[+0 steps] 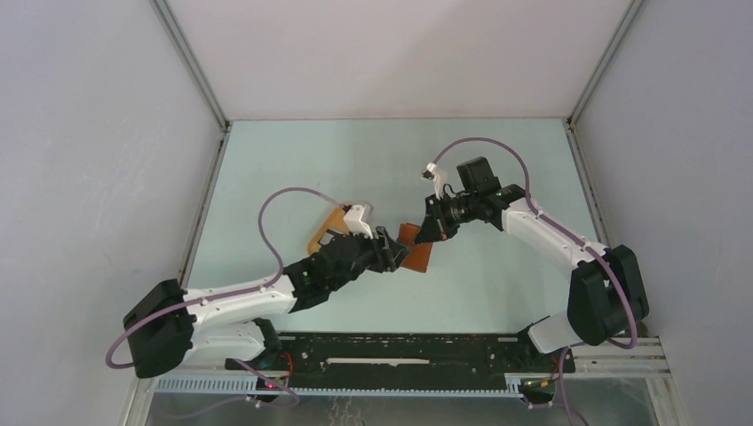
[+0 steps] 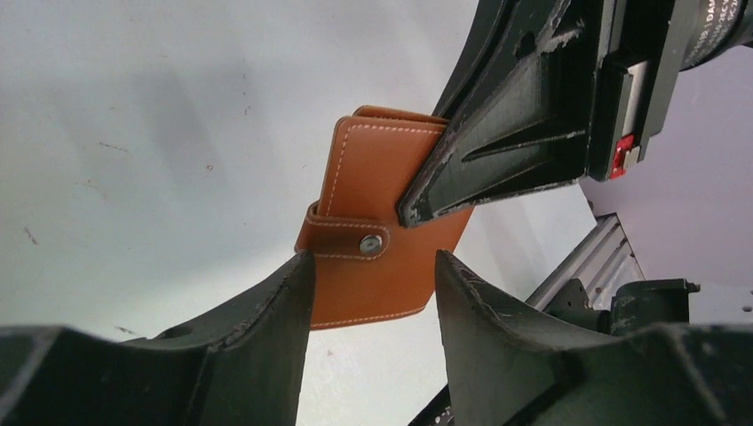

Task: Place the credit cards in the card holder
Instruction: Open the card holder at the center of the board.

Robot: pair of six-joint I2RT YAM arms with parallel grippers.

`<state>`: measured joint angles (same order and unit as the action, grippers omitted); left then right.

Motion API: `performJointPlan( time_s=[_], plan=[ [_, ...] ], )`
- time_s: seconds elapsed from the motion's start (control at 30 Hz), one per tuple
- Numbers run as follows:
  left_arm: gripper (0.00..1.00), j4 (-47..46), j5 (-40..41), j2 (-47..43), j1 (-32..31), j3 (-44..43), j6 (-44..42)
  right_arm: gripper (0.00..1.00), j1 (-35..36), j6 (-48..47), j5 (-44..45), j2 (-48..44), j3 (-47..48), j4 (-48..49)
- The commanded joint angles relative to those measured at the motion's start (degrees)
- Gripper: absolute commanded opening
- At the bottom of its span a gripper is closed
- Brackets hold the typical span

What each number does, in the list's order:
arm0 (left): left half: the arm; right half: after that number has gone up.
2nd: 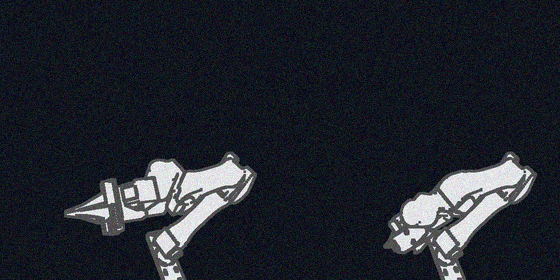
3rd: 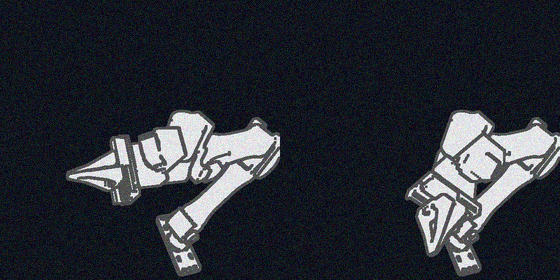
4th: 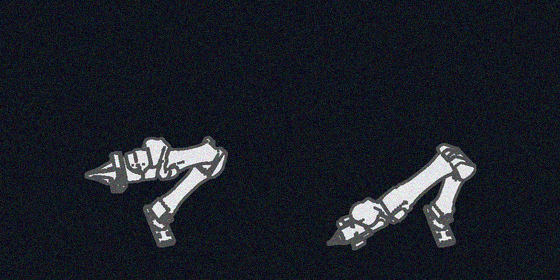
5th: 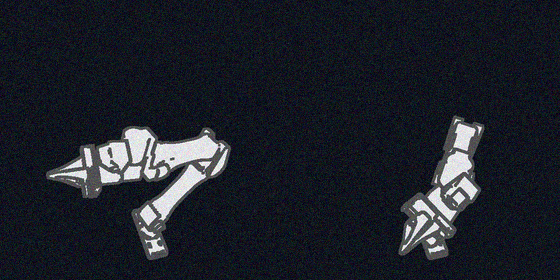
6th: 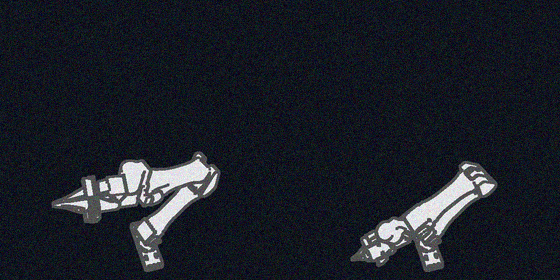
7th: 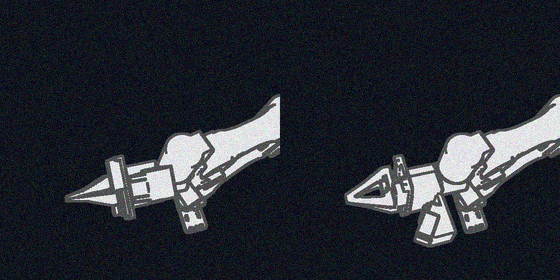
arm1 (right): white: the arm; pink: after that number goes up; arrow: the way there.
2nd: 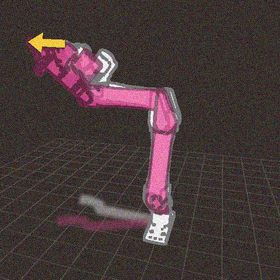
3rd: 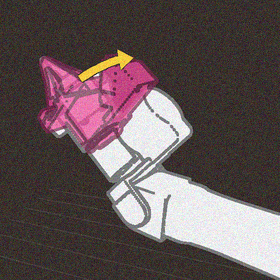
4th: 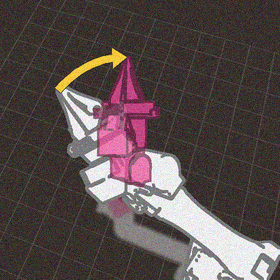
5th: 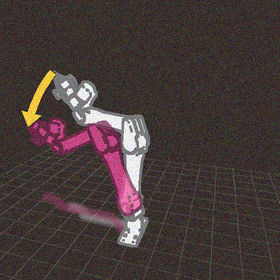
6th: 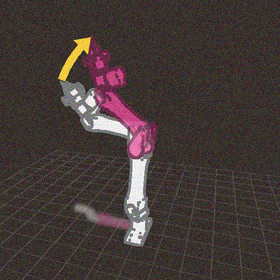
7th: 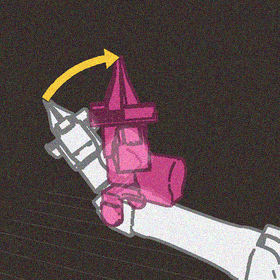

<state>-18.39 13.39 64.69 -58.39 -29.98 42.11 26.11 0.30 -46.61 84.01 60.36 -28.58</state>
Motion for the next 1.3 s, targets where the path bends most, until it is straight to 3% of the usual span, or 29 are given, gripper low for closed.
performJointPlan(
  time_s=[0.0,0.5,0.9,1.27],
  plan=[
    [0.57,0.8,1.9,3.1,-0.3,-5.4,0.2,0.0,0.7,0.8,-0.5,-1.3,0.1,1.4],
    [0.58,5.2,4.8,10.0,-0.3,-9.5,0.0,0.0,1.3,0.8,-5.2,-1.0,0.0,1.5],
    [0.42,6.0,6.8,11.9,-0.3,-9.8,-2.3,0.0,1.1,1.3,-10.7,-0.7,0.1,1.8],
    [0.37,11.3,11.5,12.6,-0.3,-10.2,-6.7,0.0,0.7,1.2,-12.2,-0.6,0.1,1.8]
  ],
)
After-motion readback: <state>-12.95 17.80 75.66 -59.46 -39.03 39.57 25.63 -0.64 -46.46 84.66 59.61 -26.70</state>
